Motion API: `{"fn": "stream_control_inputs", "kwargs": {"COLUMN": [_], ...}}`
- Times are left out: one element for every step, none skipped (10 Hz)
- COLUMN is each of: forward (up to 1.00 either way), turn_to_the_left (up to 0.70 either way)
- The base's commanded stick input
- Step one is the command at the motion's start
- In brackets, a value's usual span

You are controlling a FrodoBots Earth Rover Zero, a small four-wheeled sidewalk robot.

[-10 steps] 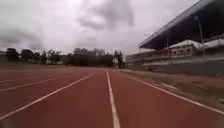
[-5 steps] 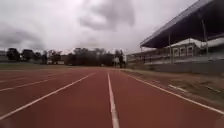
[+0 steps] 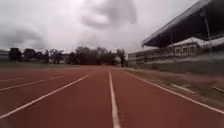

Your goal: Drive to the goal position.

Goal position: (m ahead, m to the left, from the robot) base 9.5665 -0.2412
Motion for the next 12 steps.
{"fn": "stream_control_inputs", "kwargs": {"forward": [0.7,0.7,0.7,0.7,0.7,0.7,0.7,0.7,0.7,0.7,0.7,0.7], "turn_to_the_left": [0.0,0.0,0.0,0.0,0.0,0.0,0.0,0.0,0.0,0.0,0.0,0.0]}}
